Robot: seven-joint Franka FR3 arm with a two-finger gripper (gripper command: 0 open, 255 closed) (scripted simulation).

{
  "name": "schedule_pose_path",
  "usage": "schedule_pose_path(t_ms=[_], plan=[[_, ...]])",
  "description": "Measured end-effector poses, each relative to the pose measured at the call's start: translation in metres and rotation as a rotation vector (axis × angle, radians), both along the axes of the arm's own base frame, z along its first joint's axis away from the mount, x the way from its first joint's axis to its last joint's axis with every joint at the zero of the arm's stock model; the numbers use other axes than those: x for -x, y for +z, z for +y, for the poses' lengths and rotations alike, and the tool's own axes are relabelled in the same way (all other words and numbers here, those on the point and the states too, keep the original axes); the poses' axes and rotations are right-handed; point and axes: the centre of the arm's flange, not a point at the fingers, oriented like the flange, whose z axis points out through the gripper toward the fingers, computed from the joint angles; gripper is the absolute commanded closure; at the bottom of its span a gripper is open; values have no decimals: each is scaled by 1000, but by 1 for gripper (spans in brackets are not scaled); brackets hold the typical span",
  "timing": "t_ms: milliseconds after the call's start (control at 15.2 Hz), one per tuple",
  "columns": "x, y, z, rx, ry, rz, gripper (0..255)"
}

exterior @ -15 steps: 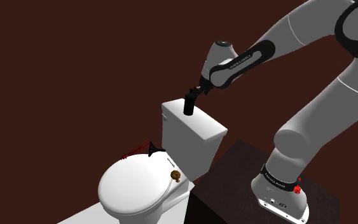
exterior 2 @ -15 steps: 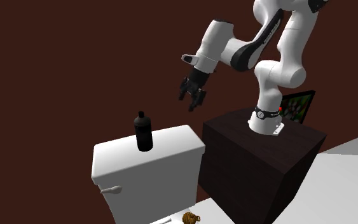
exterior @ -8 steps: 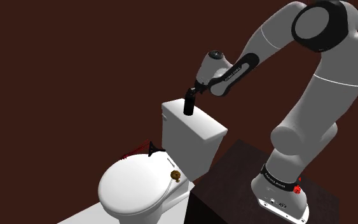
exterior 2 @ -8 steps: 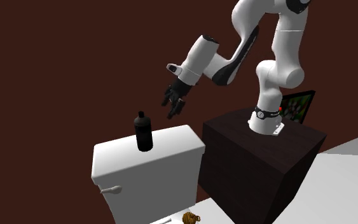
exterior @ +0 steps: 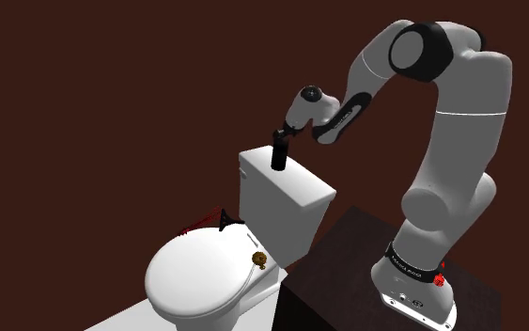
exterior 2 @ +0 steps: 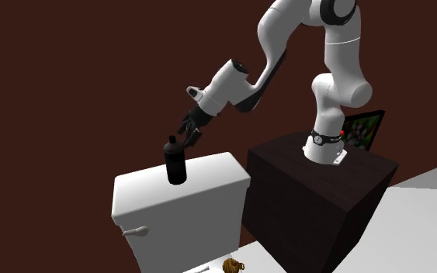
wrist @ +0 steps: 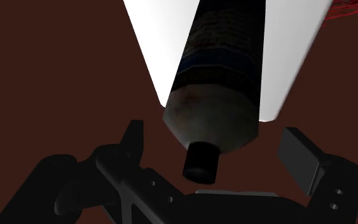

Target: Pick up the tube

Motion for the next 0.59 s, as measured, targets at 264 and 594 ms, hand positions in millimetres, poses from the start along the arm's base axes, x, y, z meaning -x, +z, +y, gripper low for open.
schedule_pose_path(t_ms=[264,594], plan=[[-1,-22,-4,2,-1,-4,0],[-2,-35,-3,3,-1,-6,255]])
